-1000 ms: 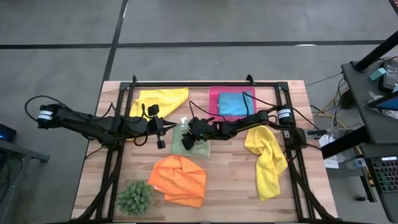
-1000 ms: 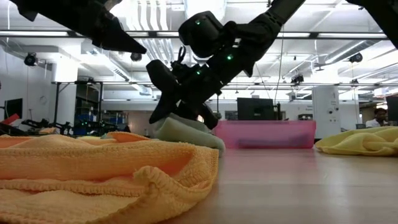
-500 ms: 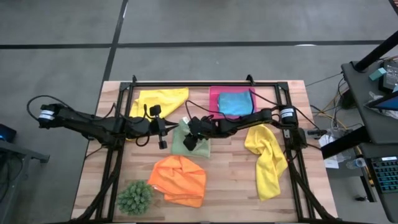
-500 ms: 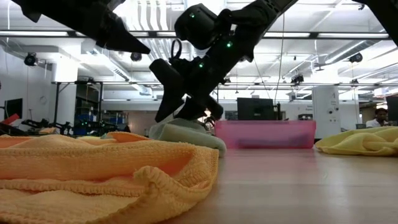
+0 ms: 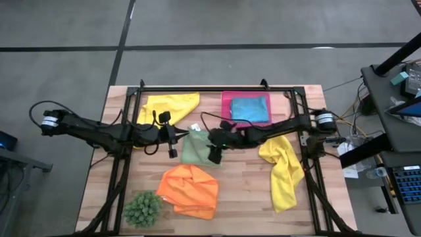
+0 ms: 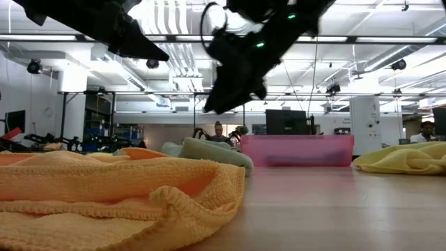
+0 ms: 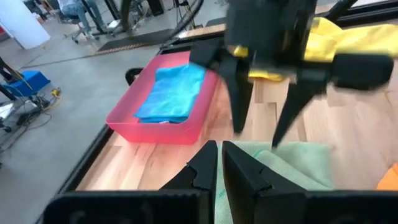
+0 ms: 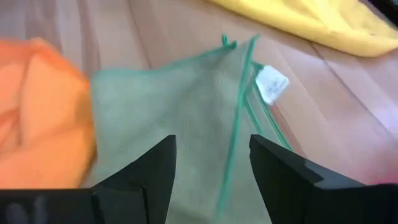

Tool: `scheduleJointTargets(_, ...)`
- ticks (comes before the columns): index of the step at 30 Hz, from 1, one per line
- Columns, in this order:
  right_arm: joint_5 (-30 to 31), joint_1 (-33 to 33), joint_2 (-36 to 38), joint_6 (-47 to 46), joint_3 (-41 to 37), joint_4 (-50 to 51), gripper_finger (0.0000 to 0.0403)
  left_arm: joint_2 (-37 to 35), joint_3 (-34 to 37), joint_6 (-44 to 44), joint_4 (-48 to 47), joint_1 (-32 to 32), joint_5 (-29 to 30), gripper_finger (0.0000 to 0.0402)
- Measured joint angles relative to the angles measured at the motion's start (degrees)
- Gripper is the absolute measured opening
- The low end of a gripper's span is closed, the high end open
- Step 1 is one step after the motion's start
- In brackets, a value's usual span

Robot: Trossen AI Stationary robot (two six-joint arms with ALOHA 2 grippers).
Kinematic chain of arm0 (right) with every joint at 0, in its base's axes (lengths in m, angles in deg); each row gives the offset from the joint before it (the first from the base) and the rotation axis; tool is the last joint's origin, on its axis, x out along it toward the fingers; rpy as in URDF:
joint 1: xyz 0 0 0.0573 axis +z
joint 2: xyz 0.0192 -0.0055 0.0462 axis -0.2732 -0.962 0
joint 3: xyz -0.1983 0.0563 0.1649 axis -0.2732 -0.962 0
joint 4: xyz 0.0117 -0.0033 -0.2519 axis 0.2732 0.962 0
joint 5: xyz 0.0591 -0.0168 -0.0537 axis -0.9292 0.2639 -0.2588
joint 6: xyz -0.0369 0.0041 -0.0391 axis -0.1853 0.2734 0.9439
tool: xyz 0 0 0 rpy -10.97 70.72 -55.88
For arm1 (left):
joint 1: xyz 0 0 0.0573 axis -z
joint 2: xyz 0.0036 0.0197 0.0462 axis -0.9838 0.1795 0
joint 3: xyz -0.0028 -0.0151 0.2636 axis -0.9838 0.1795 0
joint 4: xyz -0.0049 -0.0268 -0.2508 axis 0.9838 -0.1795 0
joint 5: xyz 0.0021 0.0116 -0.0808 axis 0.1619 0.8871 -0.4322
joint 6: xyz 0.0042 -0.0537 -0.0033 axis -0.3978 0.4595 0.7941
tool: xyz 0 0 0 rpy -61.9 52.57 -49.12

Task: Fold microfiber towels
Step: Fold the green microfiber cloth

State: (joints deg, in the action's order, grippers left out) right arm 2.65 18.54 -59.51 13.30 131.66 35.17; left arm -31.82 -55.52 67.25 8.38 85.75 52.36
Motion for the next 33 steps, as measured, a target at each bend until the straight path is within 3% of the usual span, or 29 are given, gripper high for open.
scheduleJointTargets(8,-0.89,1.62,15.1,10.79,-14.94,-9.72,0.0194,8.37,-1.13,6.37,6.87,0.02,-1.38,0.0011)
scheduleJointTargets(13,-4.83,1.55,24.69,21.2,-24.11,-22.45,0.0194,17.08,-5.4,11.01,7.21,0.12,-6.04,0.0018)
scheduleJointTargets(18,-4.93,0.73,31.45,28.36,-30.79,-31.13,0.0194,25.49,-10.52,13.35,6.96,0.66,-8.98,0.0068)
scheduleJointTargets(22,-4.88,-0.13,35.3,29.21,-33.55,-31.47,0.0194,31.43,-15.14,14.85,6.33,1.01,-9.16,0.0124)
scheduleJointTargets(27,-4.85,-0.48,38.17,30.67,-35.38,-31.38,0.0194,38.64,-23.02,20.45,-4.64,0.75,-9.13,0.0169)
scheduleJointTargets(33,-4.83,-0.6,40.47,29.93,-36.81,-29.84,0.0194,46.15,-33.57,27.16,-21.56,0.66,-8.01,0.0175)
